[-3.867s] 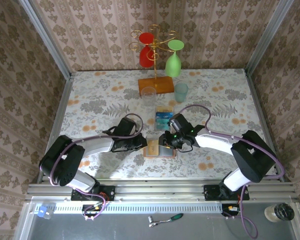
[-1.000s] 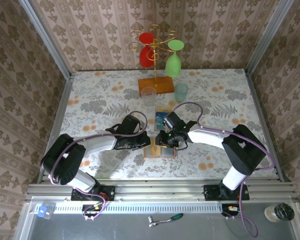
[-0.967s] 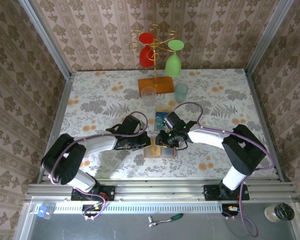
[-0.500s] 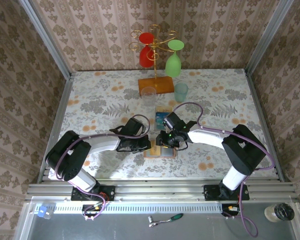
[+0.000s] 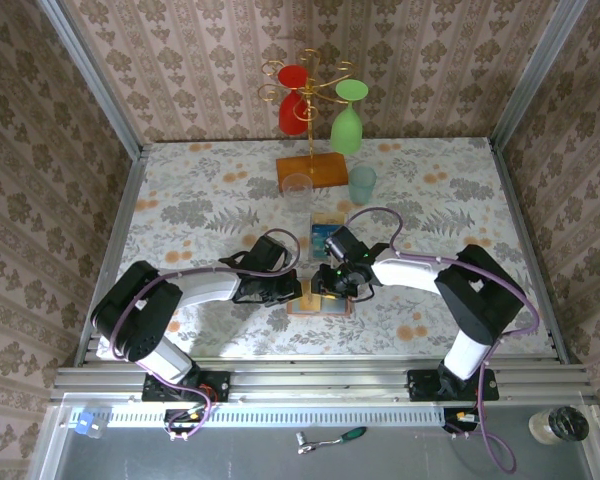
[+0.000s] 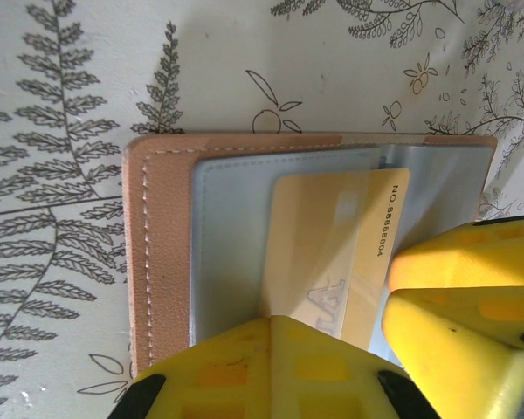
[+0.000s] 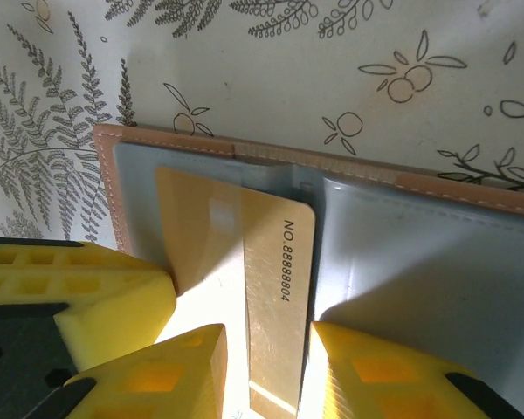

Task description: Take the credit cards out of the card holder

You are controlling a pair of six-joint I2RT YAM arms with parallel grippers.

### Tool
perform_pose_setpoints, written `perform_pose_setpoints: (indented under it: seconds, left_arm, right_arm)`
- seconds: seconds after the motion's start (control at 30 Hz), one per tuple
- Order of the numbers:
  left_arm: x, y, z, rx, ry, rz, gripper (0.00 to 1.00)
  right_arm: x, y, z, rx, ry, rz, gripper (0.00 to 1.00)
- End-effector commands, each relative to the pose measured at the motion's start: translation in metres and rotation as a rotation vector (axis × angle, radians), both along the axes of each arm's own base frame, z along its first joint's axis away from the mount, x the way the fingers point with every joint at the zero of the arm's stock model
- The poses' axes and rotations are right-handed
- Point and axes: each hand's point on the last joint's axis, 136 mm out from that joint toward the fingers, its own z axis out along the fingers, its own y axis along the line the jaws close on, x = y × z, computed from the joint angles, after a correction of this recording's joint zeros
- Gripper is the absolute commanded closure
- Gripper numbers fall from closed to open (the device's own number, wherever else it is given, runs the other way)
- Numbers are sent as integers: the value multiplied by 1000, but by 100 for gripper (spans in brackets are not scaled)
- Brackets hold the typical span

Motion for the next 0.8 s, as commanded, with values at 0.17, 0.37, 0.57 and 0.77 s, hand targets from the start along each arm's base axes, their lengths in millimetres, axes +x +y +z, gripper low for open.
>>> perform_pose_setpoints:
  seconds: [0.17,0.37,0.57,0.77]
  left_arm:
    - [-7,7,-12,40,15,-7,98]
    - [-7,7,-12,40,15,-7,98]
    - [-6,6,-12,37,12,-8,98]
    - [-7,6,-12,34,14,-5,98]
  right_arm:
    - [-5,6,-2,27,26,13,70]
    - [-2,8,9,53,2,4,75]
    - [-1,9,14,64,-12,2,79]
    - [-3,11,8,77,-1,4,78]
